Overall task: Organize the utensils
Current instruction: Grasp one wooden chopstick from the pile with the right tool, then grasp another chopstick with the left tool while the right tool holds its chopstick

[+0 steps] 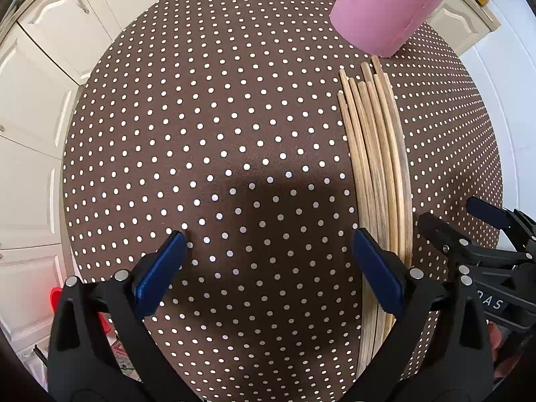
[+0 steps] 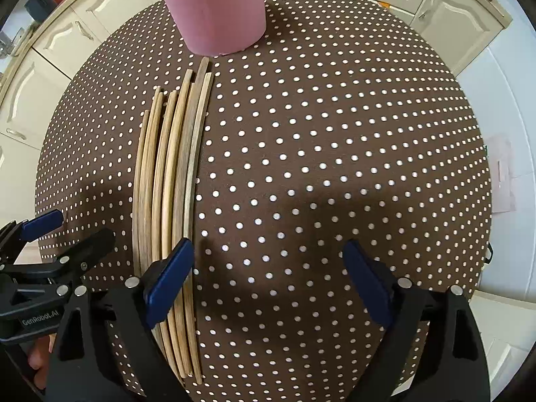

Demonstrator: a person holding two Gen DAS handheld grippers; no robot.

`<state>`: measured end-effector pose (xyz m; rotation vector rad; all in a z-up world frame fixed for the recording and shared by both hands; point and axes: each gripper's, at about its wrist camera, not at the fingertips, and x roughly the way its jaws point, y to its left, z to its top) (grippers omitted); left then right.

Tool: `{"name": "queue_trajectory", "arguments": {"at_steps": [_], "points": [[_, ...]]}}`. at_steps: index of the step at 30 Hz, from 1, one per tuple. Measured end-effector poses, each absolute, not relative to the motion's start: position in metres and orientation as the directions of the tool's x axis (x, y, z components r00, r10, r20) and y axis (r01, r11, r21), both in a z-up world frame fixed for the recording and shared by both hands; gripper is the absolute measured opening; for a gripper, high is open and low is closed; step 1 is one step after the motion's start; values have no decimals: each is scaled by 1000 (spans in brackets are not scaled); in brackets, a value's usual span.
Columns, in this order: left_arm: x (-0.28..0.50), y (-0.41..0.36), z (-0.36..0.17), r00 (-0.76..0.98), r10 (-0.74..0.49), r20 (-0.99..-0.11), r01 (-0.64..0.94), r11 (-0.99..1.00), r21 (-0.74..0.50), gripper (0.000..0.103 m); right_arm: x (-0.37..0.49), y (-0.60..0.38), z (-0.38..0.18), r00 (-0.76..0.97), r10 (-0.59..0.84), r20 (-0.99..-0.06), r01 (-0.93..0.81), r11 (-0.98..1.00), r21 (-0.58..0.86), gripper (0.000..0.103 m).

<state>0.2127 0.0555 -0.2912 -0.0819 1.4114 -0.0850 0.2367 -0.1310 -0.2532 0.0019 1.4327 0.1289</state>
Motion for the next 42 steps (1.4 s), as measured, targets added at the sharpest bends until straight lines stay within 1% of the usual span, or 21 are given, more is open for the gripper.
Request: {"name": "queue_trajectory", "arguments": {"at_steps": [5,7,12,15,19,21,22,23,24,25,26,27,28,29,32,35,38,42], "points": [[217,61,-299,144,-122,-982,0,992,-123,97,249,-129,-269,113,99,-989,-102,991,87,84],[230,71,-307,141,-125,-982,-2,992,-126,97,246,-122,-262,112,76,-991,-100,993,65,83],[234,94,-290,143,-143,-979,-16,989,-146,97,245,-112,-260,103,85,-991,-86,993,76,83],[235,101,-290,144,-143,-979,-16,989,-146,97,250,-111,-260,97,56,-994,-107,993,45,83],[237,107,-292,136,-136,-981,-10,990,-138,97,250,-105,-265,99,54,-994,-99,994,44,83],[237,108,-294,137,-134,-981,-2,991,-136,97,258,-99,-270,101,20,-995,-114,993,9,76],[238,107,-296,134,-135,-982,1,991,-136,97,259,-96,-270,111,2,-994,-133,991,-13,71],[238,107,-297,129,-133,-983,4,991,-134,97,259,-89,-272,116,10,-993,-143,990,-7,63],[239,107,-298,127,-127,-984,9,992,-127,97,260,-87,-272,121,13,-993,-149,989,-5,59],[236,101,-308,129,-126,-984,13,992,-125,97,259,-86,-271,126,10,-992,-149,989,-9,50],[236,100,-308,131,-131,-983,14,991,-130,97,261,-86,-271,131,12,-991,-144,990,-7,43],[237,98,-306,131,-136,-982,12,991,-136,97,262,-86,-271,133,11,-991,-140,990,-8,40],[238,98,-307,130,-143,-981,8,990,-143,97,262,-84,-270,135,7,-991,-136,991,-11,34],[239,96,-307,130,-147,-980,5,989,-148,97,263,-88,-268,140,4,-990,-131,991,-14,25],[241,90,-311,129,-153,-980,12,988,-153,97,267,-100,-270,149,17,-989,-96,995,2,12],[242,76,-313,127,-146,-981,23,989,-144,97,269,-113,-273,150,63,-987,-56,997,55,6],[244,65,-318,114,-92,-989,22,996,-90,97,271,-127,-276,144,95,-985,-33,995,92,5],[246,55,-329,102,-45,-994,-1,999,-45,97,279,-141,-280,138,113,-984,-47,993,108,5]]}}
